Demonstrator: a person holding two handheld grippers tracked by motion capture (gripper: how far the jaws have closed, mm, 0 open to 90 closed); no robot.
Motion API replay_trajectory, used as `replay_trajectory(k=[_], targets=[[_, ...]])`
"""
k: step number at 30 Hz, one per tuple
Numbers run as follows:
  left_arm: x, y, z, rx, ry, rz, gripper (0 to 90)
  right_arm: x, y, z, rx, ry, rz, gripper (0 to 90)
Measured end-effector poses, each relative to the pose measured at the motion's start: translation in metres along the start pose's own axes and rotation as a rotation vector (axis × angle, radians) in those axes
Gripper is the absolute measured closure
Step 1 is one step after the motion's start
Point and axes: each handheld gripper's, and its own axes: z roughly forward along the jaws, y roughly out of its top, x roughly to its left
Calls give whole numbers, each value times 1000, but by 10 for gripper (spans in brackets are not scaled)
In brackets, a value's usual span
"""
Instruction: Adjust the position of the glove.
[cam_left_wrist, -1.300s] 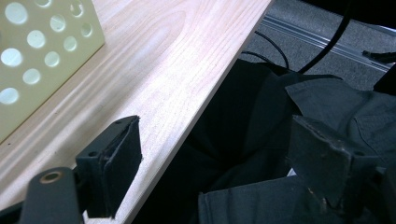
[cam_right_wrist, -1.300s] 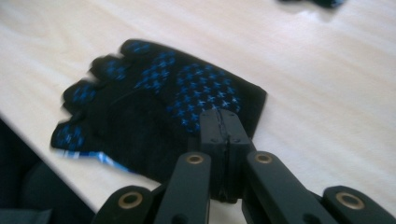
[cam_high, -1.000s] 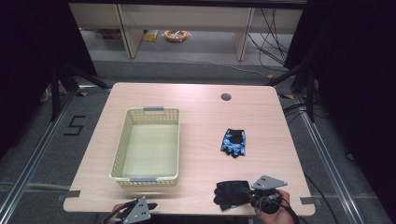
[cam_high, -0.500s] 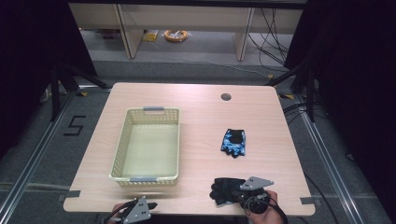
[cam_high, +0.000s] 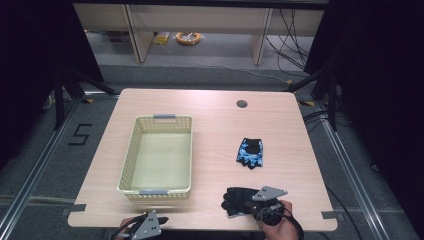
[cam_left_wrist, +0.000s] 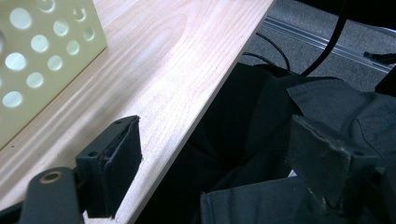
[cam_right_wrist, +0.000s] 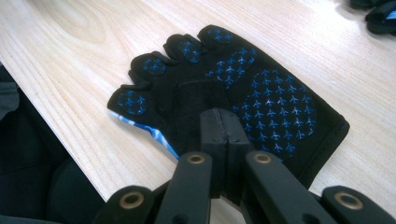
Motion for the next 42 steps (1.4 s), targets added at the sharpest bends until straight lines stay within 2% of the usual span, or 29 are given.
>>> replay_trajectory(k=[1,2,4,7,8,9,10,11,13,14,15,16,17,19,20,21,22,23,24,25,28,29,30,31,35,36,37,40,42], targets=[[0,0,0,-10,-7,-6,176,0,0,-1,7,4,0,900],[1,0,0,-5,-11,8,176,-1,1,-2,23,13,3,900],[0,0,2,4,4,-6,176,-1,1,-3,23,19,18,899],[0,0,0,-10,-7,3,176,-2,1,-4,13,13,7,832],[1,0,0,3,3,-1,176,-3,1,-6,6,12,10,808],[1,0,1,-2,-2,-9,176,-5,3,-11,-46,5,15,755],[1,0,1,-5,-8,-18,176,-8,5,-13,-77,1,-9,736],[1,0,1,-5,-8,-18,176,-8,5,-13,-77,1,-9,736],[0,0,1,-12,-9,-25,176,-16,10,-20,-112,-54,-43,706],[0,0,1,-10,-12,-26,176,-26,15,-23,-119,-75,-21,706],[0,0,1,-10,-4,-17,176,-26,15,-23,-119,-75,-21,706],[1,0,0,-1,1,-7,176,-40,20,-24,-138,-101,-15,717],[0,0,1,-3,-2,-10,176,-44,23,-24,-138,-104,3,732],[0,-1,2,-18,-10,-27,176,-58,30,-22,-152,-122,-12,807],[0,-1,2,-18,-10,-27,176,-58,30,-22,-152,-122,-12,807],[1,0,2,-18,-4,-26,176,-74,39,-18,-142,-152,-38,900],[1,0,2,-18,-4,-26,176,-74,39,-18,-142,-152,-38,900],[0,0,1,-15,1,-29,177,-86,47,-11,-141,-174,-27,900],[0,0,1,-15,1,-29,177,-86,47,-11,-141,-174,-27,900],[0,-1,1,-12,-13,-25,177,-97,55,-4,-110,-198,-29,900],[0,-1,1,-13,-7,-26,177,-106,61,5,-90,-217,-13,900],[2,0,0,-14,-1,0,177,-112,65,13,-63,-220,4,900],[2,0,0,-14,-1,0,177,-113,66,16,-48,-224,17,900],[1,-1,1,-15,-14,-32,176,-116,67,19,-29,-235,8,900],[0,-1,0,-16,-7,-31,177,-121,67,28,4,-240,35,900],[2,-1,0,-1,-3,-4,177,-121,66,33,23,-242,43,900],[2,-1,0,-1,-3,-4,177,-121,65,35,30,-242,28,900],[1,-1,1,-1,-6,-13,176,-121,65,39,43,-242,31,900],[1,-1,1,-3,-3,-16,176,-119,65,43,30,-222,27,900]])
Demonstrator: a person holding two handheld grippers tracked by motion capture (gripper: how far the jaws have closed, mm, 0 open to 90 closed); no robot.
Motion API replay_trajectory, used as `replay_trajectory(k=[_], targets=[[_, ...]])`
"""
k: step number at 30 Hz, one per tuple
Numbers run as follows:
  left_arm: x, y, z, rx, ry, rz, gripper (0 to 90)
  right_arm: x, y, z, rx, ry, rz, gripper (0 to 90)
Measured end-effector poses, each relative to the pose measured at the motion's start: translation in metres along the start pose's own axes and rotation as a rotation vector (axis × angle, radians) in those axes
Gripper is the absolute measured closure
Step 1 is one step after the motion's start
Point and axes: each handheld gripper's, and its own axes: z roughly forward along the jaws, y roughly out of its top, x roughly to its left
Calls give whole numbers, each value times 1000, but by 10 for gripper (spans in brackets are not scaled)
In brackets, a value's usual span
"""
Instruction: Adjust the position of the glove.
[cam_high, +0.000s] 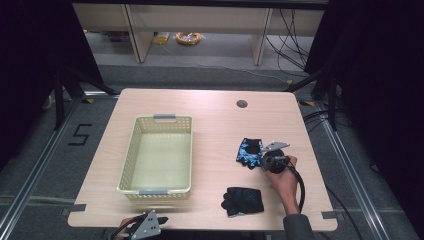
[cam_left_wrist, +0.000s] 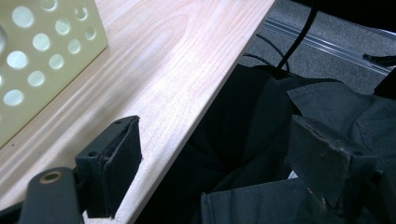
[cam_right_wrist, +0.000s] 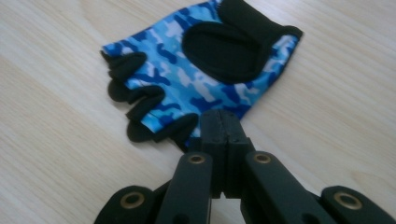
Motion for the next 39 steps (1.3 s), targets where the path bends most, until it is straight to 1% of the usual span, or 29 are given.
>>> replay_trajectory(k=[1,2,4,5,6,7,9,11,12,14,15,16,20,21,22,24,26,27,28,29,30,31,32,33,34,35,36,38,39], targets=[[0,0,0,1,0,3,176,3,1,2,-2,10,-7,900],[-1,0,0,-8,-6,-12,176,9,5,5,6,6,-27,900],[-1,0,0,-7,-7,-11,176,11,7,6,8,11,-22,900],[-1,0,0,3,-3,3,176,15,13,11,-5,41,-30,900],[-1,0,0,3,-3,3,176,17,15,13,-9,43,-28,900],[-1,0,0,2,-3,2,176,20,18,15,-14,50,-10,900],[-1,0,-1,1,-2,-1,176,22,20,18,-22,60,-15,900],[-1,0,0,-14,-15,-16,176,31,30,24,-21,87,24,900],[-1,0,-1,-14,-16,-17,176,31,30,24,-21,87,24,900],[-1,0,-1,-18,-7,-9,176,37,37,31,-31,95,-2,900],[-1,0,-1,-18,-7,-9,176,37,37,31,-31,95,-2,900],[-1,0,-2,-15,-3,-2,176,42,43,37,-45,110,17,900],[-2,0,-2,-11,-5,-3,176,46,50,42,-38,124,5,900],[-2,0,-2,-12,-5,-3,176,49,51,42,-30,130,34,900],[-1,0,-2,-15,-3,-1,176,51,55,45,-32,138,44,900],[-1,0,-2,-14,-4,-2,176,51,56,46,-39,143,34,900],[-2,0,-1,-10,-17,-9,176,55,60,50,-42,132,14,900],[-2,0,-1,-8,-19,-8,176,58,64,51,-29,141,10,900],[-1,0,-1,-8,-18,-7,176,56,65,50,-20,137,-24,900],[-1,0,-2,-8,-2,-1,176,57,65,50,-27,145,-5,900],[0,0,-3,-3,4,12,176,56,66,49,-33,153,-11,890],[0,0,-2,-3,6,9,176,53,66,47,-51,154,-28,867],[0,0,-2,-3,6,9,176,53,66,47,-51,154,-28,867],[0,-1,-3,-2,5,10,176,49,67,43,-58,156,-34,824],[0,-1,-2,-1,4,10,176,40,68,38,-79,144,-53,778],[-2,-1,-1,-3,-20,-10,176,32,69,35,-94,133,-60,766],[-2,-1,-1,-3,-20,-10,176,29,69,34,-100,135,-63,752],[-2,-1,-1,-7,-9,-9,176,21,69,30,-70,146,-79,725],[-2,0,-1,-5,-9,-12,176,18,68,30,-62,152,-100,705]])
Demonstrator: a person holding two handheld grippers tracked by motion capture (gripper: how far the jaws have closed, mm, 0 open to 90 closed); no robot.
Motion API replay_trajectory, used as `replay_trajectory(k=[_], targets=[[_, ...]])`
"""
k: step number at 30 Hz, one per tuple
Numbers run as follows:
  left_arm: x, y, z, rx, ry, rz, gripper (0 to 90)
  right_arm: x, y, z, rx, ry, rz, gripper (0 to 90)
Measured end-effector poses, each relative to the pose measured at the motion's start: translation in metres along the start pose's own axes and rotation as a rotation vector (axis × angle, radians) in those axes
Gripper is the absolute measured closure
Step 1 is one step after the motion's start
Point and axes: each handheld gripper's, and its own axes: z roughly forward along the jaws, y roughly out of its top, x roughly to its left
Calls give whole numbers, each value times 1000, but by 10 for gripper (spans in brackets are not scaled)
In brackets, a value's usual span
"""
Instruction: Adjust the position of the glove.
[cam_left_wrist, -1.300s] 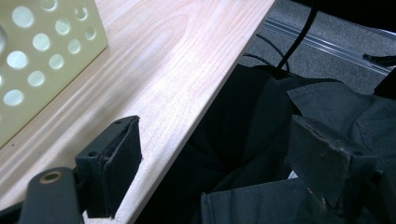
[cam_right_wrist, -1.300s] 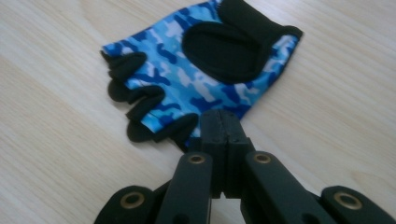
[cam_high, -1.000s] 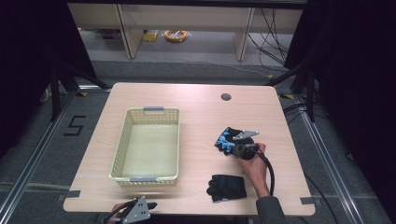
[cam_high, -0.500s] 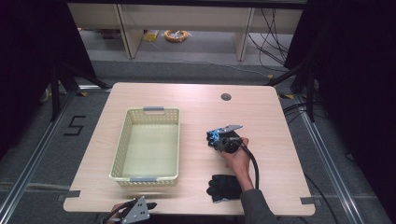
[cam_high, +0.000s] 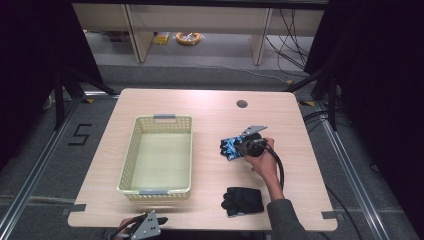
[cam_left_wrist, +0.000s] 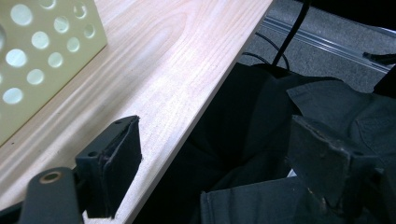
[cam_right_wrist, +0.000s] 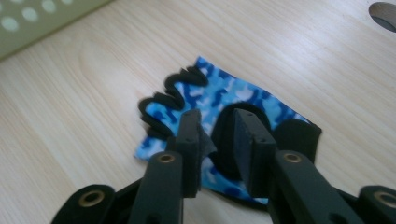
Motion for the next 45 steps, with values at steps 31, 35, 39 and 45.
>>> replay_trajectory(k=[31,35,39,45], targets=[[1,0,0,3,0,-2,179,-7,-13,9,29,31,-55,895],[1,0,0,3,11,7,179,-12,-7,-15,-10,25,7,896],[1,0,0,0,13,1,179,-11,0,-32,-38,18,-4,896],[1,0,0,0,17,1,178,14,-1,-67,-117,36,-56,896]])
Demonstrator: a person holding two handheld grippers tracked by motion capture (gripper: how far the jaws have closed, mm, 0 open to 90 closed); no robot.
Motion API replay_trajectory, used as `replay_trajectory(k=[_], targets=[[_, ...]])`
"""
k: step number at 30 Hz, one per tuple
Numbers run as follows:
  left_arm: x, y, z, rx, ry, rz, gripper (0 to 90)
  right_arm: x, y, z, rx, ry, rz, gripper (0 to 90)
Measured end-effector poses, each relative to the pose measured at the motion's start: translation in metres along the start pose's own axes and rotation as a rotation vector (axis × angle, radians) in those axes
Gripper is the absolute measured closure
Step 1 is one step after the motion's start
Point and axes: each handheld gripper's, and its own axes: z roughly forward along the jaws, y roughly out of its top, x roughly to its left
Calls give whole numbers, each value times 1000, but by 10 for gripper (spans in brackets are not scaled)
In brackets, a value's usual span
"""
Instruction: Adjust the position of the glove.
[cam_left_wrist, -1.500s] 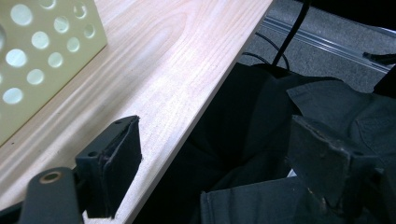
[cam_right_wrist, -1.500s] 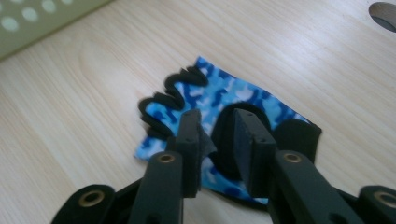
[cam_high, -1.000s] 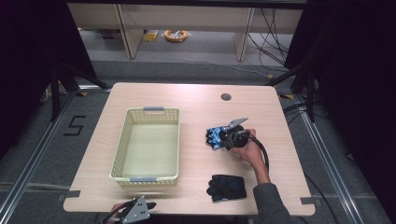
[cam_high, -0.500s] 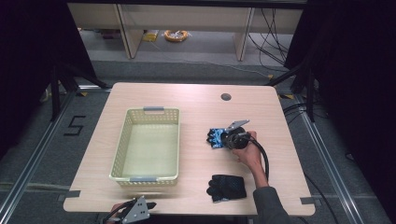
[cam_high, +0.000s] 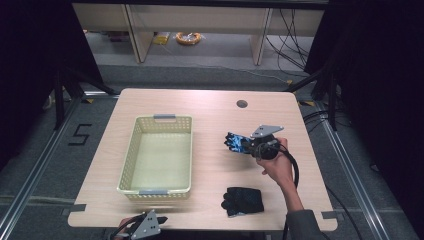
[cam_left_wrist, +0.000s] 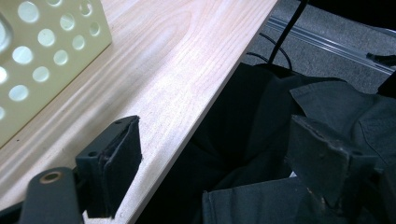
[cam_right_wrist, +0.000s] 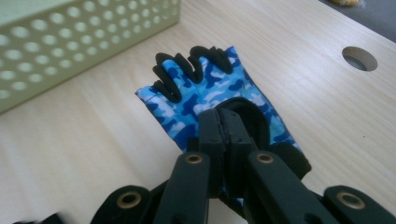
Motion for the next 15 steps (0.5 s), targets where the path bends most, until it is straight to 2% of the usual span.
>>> replay_trajectory(k=[1,2,4,5,6,7,10,11,13,15], targets=[[0,0,0,1,0,1,178,4,-2,-5,-20,3,-10,896],[1,0,0,12,1,11,178,11,-5,-11,-19,7,11,896],[1,0,-1,16,4,15,177,22,-10,-21,-34,20,-1,895],[1,0,-1,14,0,11,177,35,-17,-32,-46,36,40,896],[1,0,-1,14,0,11,176,35,-17,-32,-46,36,40,896],[1,0,-1,11,0,6,176,42,-24,-40,-73,50,4,896],[1,0,-1,16,4,11,176,49,-30,-47,-78,52,6,896],[0,0,0,-1,1,-4,176,58,-38,-53,-75,56,10,896],[0,0,0,0,-6,-2,176,60,-40,-56,-71,56,14,895],[1,1,0,4,8,8,176,67,-50,-63,-72,61,33,896]])
